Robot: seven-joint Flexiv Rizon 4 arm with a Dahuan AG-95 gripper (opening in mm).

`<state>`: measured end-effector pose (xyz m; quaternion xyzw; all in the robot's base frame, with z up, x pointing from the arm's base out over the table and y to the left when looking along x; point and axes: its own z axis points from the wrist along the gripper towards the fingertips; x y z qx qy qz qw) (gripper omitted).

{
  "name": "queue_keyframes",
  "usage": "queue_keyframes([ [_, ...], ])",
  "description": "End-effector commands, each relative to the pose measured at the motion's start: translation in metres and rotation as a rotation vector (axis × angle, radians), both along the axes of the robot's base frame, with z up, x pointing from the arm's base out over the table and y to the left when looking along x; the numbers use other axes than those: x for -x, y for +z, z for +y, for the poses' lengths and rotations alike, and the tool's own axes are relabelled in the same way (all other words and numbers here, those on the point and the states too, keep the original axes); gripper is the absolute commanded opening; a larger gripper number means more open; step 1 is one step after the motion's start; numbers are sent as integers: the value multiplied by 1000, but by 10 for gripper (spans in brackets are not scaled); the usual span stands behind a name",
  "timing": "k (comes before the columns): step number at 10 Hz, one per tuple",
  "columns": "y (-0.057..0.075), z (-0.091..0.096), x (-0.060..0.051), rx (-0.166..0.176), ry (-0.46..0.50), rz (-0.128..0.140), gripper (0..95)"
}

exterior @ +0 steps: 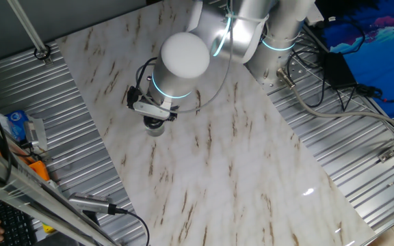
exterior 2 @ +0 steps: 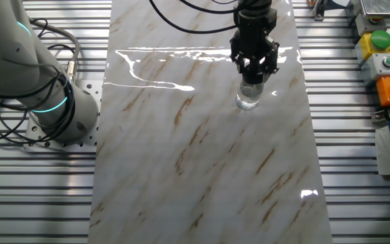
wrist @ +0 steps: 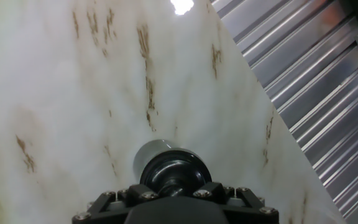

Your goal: Unscrew the lid from the jar

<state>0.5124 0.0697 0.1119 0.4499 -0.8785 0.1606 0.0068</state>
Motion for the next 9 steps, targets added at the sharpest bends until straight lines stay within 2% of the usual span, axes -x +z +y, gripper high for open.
queue_keyframes([
  [1,0,1,0,0,6,2,760],
  [7,-2,3,-2,0,22,5,760],
  [9,3,4,-1,-7,24,7,760],
])
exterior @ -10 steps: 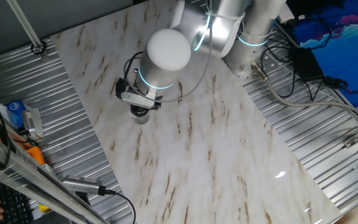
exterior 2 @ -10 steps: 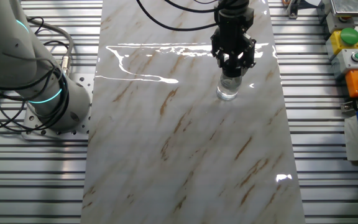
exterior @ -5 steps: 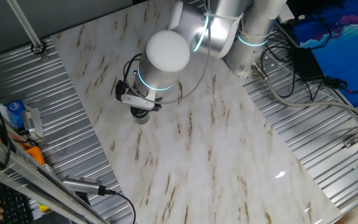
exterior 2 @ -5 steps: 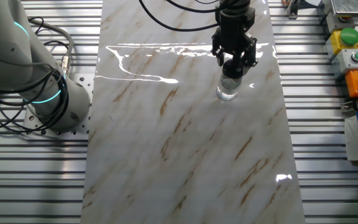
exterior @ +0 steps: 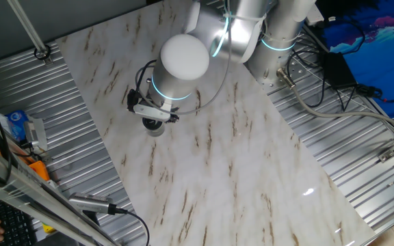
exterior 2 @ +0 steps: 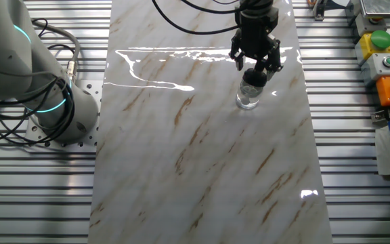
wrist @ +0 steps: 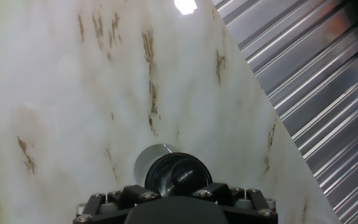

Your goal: Unscrew the lid from the jar

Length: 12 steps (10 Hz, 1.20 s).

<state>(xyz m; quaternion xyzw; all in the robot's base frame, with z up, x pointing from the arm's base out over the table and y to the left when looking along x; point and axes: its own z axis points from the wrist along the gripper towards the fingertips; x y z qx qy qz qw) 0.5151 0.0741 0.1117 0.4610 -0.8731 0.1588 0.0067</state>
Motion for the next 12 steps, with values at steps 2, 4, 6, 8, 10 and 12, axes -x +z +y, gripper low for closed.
queue_keyframes([
  [2,22,4,4,-33,0,4,760],
  [4,40,-5,5,-81,18,16,760],
  [6,49,-13,6,-96,26,30,760],
  [8,66,-32,6,-112,55,73,380],
  [10,73,-53,2,-140,102,101,0],
  [12,73,-66,-3,-162,136,113,0],
])
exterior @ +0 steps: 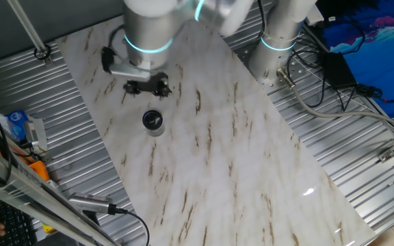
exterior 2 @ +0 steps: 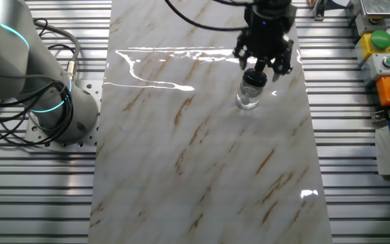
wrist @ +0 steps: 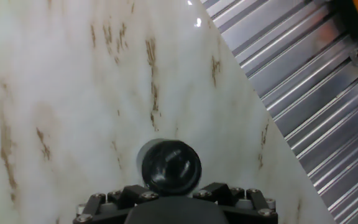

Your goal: Unscrew the lid from the jar

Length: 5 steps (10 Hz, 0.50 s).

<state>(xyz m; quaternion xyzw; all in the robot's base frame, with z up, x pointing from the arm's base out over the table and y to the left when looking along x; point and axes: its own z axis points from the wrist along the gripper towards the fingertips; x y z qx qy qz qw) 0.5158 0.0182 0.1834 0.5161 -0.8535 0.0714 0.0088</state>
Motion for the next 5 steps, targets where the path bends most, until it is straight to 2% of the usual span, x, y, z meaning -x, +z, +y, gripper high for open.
queue_keyframes([
  [1,0,-15,-3,-50,21,11,0],
  [2,0,-15,-3,-69,-5,10,0],
  [3,0,-15,-3,-73,-18,10,0],
  [5,0,-15,-3,-96,-114,5,0],
])
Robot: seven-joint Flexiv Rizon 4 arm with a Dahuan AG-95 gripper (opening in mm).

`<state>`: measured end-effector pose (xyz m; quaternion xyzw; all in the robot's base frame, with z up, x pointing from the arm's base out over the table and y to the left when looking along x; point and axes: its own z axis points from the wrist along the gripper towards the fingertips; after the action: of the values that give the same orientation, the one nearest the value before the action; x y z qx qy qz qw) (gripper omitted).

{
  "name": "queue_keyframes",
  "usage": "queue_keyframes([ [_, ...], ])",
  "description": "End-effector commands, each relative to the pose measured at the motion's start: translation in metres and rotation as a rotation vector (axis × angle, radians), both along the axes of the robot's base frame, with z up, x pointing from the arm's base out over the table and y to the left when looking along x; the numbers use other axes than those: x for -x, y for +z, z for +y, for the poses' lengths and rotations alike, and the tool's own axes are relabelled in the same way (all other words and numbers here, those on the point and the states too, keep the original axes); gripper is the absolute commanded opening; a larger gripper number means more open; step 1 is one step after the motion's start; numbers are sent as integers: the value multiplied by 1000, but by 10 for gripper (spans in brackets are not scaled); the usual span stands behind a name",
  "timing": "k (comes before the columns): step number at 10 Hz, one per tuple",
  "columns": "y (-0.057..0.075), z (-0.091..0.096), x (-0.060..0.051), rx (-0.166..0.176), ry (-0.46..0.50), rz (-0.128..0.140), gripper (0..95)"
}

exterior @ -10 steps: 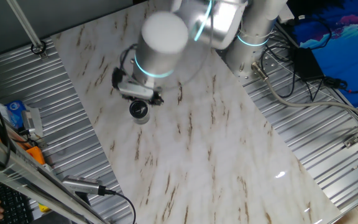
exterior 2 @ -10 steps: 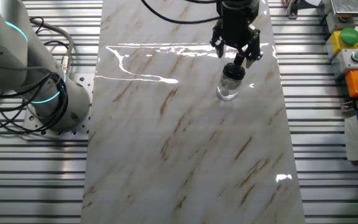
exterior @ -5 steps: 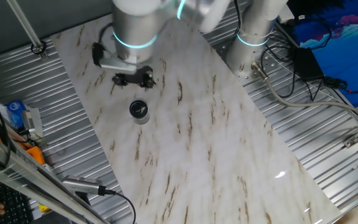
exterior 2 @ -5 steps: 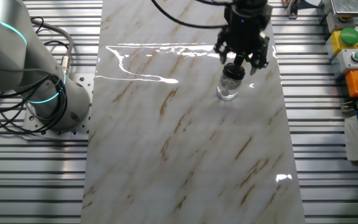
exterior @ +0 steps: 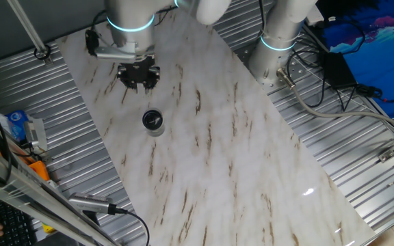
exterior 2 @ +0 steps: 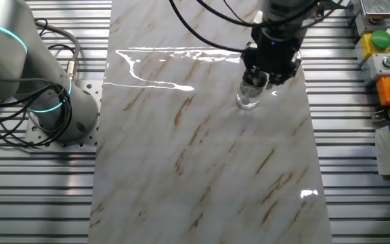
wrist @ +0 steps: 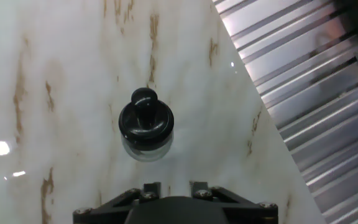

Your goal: Unscrew the lid from the jar

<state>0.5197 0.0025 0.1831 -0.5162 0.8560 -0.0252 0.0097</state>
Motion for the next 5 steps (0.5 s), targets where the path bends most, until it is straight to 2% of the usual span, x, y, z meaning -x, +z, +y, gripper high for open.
queue_keyframes([
  [1,0,0,0,-5,-168,-11,0],
  [2,0,0,0,-14,-209,-14,0],
  [4,0,0,0,10,-233,-7,0],
  [5,0,0,0,12,-224,-3,0],
])
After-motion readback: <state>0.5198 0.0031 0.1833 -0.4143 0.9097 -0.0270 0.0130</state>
